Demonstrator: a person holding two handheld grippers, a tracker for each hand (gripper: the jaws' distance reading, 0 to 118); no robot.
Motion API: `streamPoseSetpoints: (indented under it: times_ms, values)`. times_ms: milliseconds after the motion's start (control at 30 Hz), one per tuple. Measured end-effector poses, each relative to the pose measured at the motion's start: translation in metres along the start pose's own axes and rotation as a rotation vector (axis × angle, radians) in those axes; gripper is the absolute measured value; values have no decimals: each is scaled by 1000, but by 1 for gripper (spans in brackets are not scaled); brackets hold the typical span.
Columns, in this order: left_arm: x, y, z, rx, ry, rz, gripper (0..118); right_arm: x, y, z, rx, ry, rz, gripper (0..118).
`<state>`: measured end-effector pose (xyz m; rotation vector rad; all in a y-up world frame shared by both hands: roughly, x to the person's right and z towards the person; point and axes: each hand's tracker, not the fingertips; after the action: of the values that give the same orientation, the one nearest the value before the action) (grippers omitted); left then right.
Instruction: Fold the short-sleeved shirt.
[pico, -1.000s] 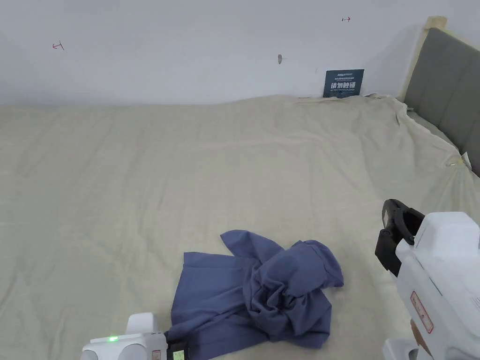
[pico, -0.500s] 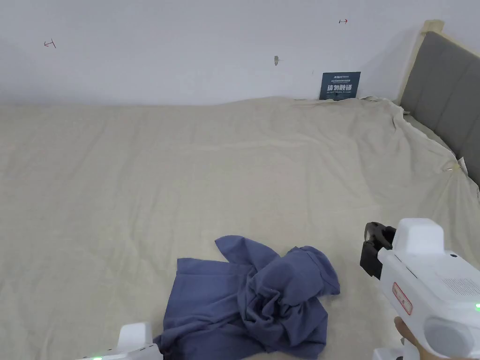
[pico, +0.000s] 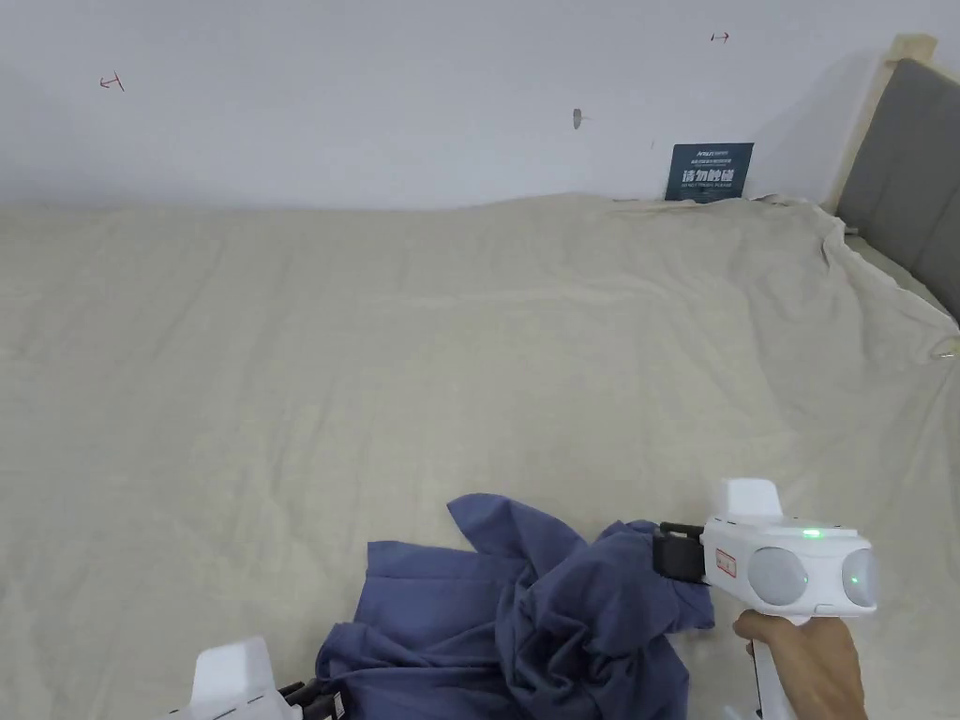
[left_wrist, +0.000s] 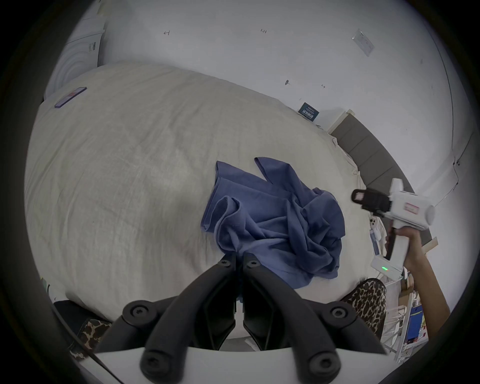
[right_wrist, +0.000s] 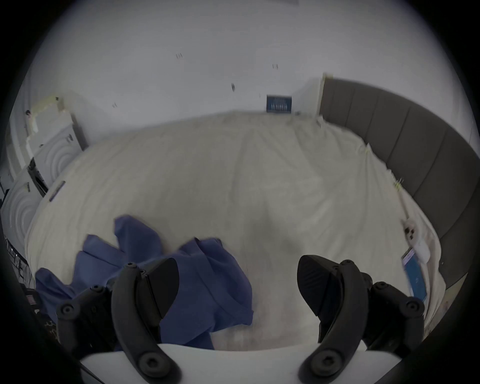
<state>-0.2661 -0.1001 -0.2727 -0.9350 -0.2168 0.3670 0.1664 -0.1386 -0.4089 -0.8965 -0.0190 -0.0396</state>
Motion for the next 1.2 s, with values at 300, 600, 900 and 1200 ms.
streamPoseSetpoints:
  times_ms: [300, 600, 900, 1200]
  values:
    - [-3, 3, -6, -10, 1, 9, 0, -17, -10, -31, -69, 110, 31, 18]
    - [-3, 3, -2, 0, -10, 2, 1, -8, -22, 34, 80, 133, -47, 4]
    - [4, 37, 18, 114, -56, 22, 0, 22, 15, 138, 334, 217, -126, 4]
    - [5, 138, 64, 355, -54, 22, 1, 50, 79, 206, 528, 202, -149, 4]
